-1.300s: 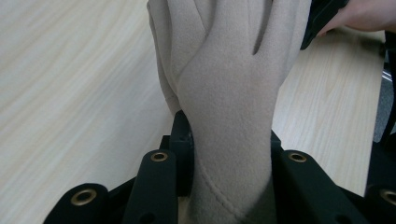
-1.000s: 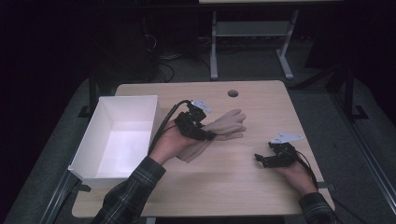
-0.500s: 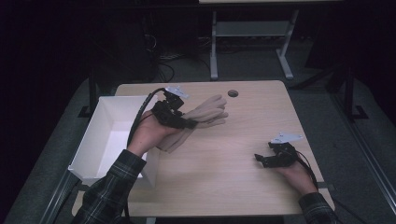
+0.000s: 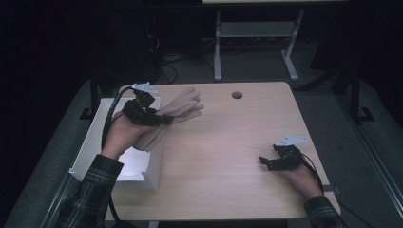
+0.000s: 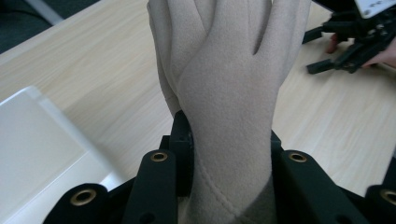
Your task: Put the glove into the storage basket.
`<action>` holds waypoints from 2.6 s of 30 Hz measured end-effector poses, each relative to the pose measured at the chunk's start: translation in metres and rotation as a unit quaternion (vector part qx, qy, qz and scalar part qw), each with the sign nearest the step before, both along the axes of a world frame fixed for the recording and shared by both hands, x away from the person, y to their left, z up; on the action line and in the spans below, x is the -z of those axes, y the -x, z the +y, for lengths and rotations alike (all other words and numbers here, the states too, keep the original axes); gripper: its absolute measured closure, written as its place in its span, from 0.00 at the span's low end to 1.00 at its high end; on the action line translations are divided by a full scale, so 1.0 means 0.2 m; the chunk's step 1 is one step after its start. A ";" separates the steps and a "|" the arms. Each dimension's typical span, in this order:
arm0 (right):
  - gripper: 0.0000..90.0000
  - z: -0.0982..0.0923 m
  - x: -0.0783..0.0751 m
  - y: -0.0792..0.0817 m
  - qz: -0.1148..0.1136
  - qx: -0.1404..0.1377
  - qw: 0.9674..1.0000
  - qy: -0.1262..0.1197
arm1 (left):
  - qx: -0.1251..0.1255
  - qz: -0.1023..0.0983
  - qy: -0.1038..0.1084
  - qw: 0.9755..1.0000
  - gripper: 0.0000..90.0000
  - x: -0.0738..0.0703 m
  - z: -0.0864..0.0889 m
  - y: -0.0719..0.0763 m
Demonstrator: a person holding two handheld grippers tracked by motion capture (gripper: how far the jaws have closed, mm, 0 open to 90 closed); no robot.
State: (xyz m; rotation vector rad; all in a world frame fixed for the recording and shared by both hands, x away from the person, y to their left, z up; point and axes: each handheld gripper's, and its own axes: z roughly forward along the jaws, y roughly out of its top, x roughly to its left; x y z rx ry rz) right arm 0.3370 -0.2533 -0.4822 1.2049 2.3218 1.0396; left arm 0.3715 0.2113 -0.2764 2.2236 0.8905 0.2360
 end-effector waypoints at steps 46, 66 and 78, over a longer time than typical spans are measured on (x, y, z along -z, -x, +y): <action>0.21 0.00 0.00 0.00 0.000 -0.001 1.000 0.001 | -0.144 0.055 -0.039 0.987 0.75 0.59 0.50 0.01; 0.21 0.00 0.00 0.00 0.000 0.000 1.000 0.001 | -0.128 0.078 -0.079 0.986 0.50 0.76 0.45 0.00; 0.21 0.00 0.00 0.00 0.001 0.001 1.000 0.001 | -0.141 0.047 -0.044 0.988 0.23 0.62 0.47 0.00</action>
